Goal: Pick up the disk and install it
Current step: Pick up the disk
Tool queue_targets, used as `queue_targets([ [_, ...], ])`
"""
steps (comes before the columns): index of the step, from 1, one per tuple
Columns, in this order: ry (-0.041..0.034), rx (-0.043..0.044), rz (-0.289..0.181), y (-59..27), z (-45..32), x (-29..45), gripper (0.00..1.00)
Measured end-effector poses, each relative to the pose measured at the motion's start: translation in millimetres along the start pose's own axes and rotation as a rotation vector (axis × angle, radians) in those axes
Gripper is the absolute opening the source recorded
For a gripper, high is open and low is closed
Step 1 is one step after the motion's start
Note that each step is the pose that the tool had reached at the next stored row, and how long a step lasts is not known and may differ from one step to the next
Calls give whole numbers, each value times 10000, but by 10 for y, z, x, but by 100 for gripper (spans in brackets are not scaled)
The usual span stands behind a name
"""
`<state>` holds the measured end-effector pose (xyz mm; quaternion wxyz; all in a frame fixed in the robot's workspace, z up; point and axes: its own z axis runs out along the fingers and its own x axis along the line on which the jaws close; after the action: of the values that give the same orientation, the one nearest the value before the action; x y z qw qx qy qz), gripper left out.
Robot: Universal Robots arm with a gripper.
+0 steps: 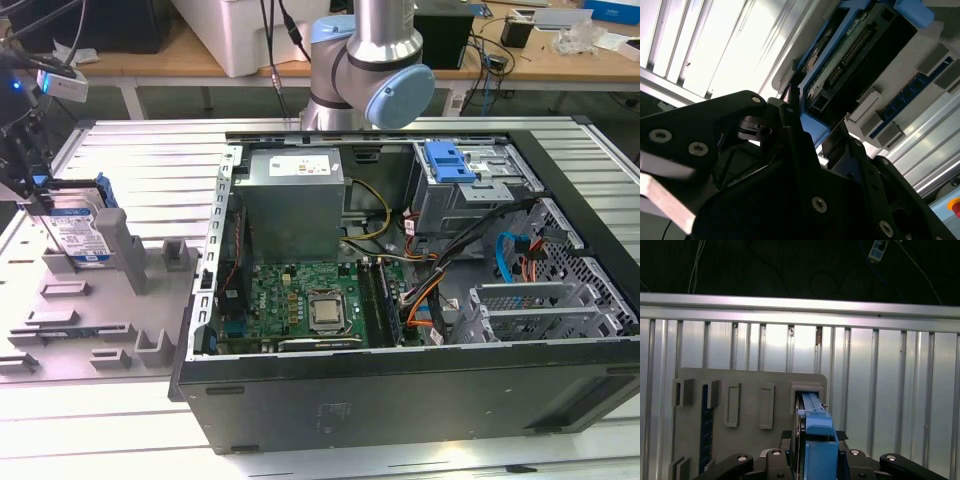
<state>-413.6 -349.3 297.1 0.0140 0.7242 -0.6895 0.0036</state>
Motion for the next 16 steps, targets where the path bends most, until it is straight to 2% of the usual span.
queue_targets([
  [16, 1, -1, -3, 8, 10, 15, 44],
])
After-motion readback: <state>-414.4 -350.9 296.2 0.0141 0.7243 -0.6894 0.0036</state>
